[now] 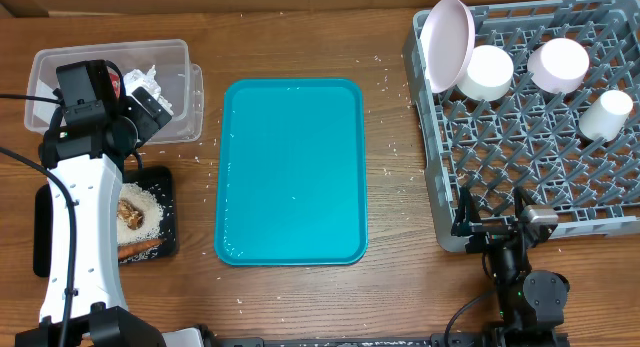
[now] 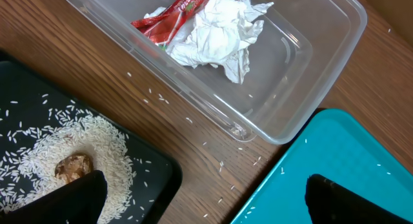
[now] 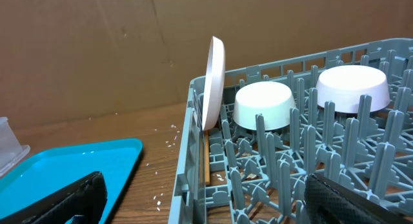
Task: Sort waste into correct bins and load items into the dishwasher
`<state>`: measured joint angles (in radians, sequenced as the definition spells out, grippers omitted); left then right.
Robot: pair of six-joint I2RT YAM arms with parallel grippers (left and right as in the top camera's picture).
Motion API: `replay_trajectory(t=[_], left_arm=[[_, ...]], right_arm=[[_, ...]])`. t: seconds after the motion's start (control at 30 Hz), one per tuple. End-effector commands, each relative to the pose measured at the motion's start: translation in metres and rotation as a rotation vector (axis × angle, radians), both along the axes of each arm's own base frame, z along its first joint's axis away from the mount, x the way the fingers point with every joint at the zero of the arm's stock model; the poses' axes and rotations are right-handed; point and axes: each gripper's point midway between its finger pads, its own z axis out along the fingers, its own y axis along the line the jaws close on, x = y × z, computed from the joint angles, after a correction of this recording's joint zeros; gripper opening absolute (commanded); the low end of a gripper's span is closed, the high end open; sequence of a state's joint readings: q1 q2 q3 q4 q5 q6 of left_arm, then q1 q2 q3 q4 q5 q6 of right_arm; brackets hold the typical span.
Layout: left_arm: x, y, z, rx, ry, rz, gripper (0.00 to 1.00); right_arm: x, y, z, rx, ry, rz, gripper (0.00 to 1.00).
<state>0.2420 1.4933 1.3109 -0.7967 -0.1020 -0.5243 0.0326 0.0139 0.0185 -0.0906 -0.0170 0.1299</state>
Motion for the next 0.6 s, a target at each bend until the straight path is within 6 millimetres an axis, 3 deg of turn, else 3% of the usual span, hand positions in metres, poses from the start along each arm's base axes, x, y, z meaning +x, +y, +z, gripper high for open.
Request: replay_trajectory(t=[0.0,0.33,0.57], left_arm=[[0.002,0.002,0.004,0.002,-0.009,0.016,1.0],[0.002,0.003,0.0,0.005,0.004,0.016,1.0],[-0.023,-0.008,-0.002,-0.026,0.079,-0.013,1.0]], right_arm=[[0.0,-0.004,-0.001,-0.007,-0.007,-0.02,1.0],[0.0,-0.004,-0.001,-0.007,-0.007,-0.02,1.0],[0.0,-0.004,-0.001,-0.007,-0.007,-0.02,1.0]])
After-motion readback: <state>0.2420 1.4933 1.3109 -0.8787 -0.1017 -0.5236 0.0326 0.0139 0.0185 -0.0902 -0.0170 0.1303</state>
